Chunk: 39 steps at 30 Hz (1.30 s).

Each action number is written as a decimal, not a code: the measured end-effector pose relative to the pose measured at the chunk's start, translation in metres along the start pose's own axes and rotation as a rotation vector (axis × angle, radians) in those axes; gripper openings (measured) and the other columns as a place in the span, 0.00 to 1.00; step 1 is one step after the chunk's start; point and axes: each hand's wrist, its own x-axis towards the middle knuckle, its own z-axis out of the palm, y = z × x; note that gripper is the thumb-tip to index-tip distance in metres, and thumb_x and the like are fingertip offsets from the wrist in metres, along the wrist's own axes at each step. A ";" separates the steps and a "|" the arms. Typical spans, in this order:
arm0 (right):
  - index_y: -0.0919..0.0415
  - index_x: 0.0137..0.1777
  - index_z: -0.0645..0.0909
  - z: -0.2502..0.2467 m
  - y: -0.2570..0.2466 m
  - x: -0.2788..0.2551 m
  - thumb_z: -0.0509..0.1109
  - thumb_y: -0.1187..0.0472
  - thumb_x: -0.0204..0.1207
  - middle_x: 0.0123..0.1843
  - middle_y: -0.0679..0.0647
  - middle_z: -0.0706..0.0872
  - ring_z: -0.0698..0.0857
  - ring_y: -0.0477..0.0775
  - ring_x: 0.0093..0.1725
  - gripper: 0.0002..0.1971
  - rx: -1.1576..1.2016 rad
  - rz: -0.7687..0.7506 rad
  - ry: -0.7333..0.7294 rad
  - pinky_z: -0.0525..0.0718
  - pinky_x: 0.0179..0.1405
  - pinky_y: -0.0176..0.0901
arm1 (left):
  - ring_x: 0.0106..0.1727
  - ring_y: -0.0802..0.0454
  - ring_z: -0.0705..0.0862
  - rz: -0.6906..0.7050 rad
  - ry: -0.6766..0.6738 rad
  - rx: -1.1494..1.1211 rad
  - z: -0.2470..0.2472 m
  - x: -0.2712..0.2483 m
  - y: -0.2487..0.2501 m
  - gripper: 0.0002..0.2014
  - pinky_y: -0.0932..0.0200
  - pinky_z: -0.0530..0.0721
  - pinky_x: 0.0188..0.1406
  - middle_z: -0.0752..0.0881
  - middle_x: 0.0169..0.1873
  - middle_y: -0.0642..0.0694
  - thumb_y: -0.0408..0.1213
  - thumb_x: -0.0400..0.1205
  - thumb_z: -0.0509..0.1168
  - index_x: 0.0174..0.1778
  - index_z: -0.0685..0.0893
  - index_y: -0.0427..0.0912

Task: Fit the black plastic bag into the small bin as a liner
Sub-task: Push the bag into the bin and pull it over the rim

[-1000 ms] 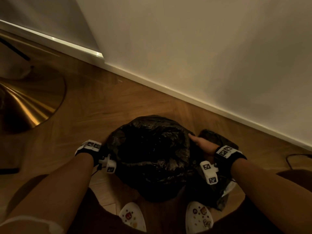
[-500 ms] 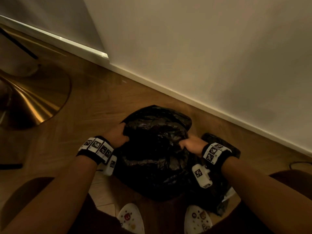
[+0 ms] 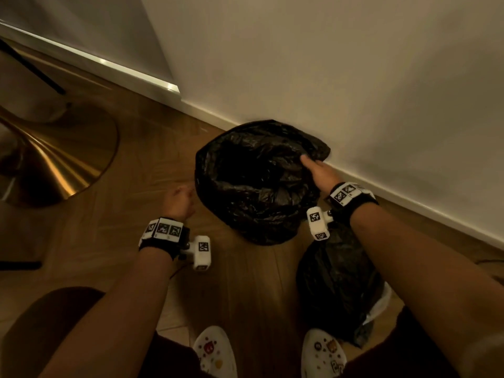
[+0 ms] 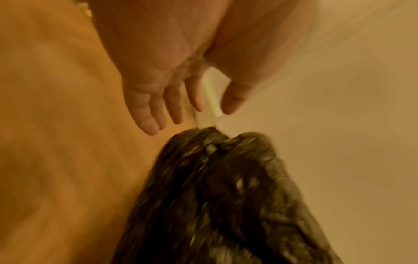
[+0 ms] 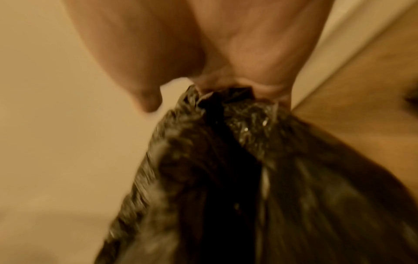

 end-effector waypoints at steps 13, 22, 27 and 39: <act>0.51 0.73 0.72 0.119 0.110 -0.073 0.65 0.26 0.70 0.72 0.62 0.78 0.81 0.69 0.69 0.38 1.144 0.345 -0.192 0.79 0.68 0.66 | 0.35 0.52 0.80 -0.326 -0.199 -0.236 0.075 -0.009 -0.068 0.12 0.60 0.74 0.30 0.86 0.42 0.46 0.46 0.82 0.64 0.51 0.84 0.41; 0.60 0.76 0.70 0.092 0.114 -0.035 0.67 0.52 0.84 0.47 0.60 0.80 0.83 0.62 0.44 0.24 0.759 0.473 0.213 0.85 0.35 0.53 | 0.60 0.39 0.81 -0.335 -0.188 -0.570 0.065 -0.028 -0.070 0.24 0.46 0.82 0.53 0.81 0.67 0.39 0.35 0.81 0.54 0.75 0.73 0.42; 0.60 0.78 0.69 0.091 0.123 -0.025 0.66 0.42 0.81 0.70 0.62 0.81 0.85 0.66 0.56 0.31 0.769 0.486 0.131 0.86 0.46 0.54 | 0.74 0.35 0.74 -0.372 -0.183 -0.724 0.073 -0.027 -0.067 0.27 0.39 0.74 0.73 0.75 0.76 0.36 0.47 0.84 0.51 0.79 0.69 0.42; 0.65 0.76 0.73 0.105 0.107 -0.036 0.62 0.52 0.86 0.73 0.70 0.80 0.82 0.73 0.66 0.23 0.898 0.372 -0.023 0.89 0.46 0.54 | 0.76 0.35 0.73 -0.326 -0.182 -0.661 0.079 -0.027 -0.063 0.28 0.43 0.71 0.74 0.75 0.76 0.39 0.50 0.83 0.54 0.78 0.71 0.42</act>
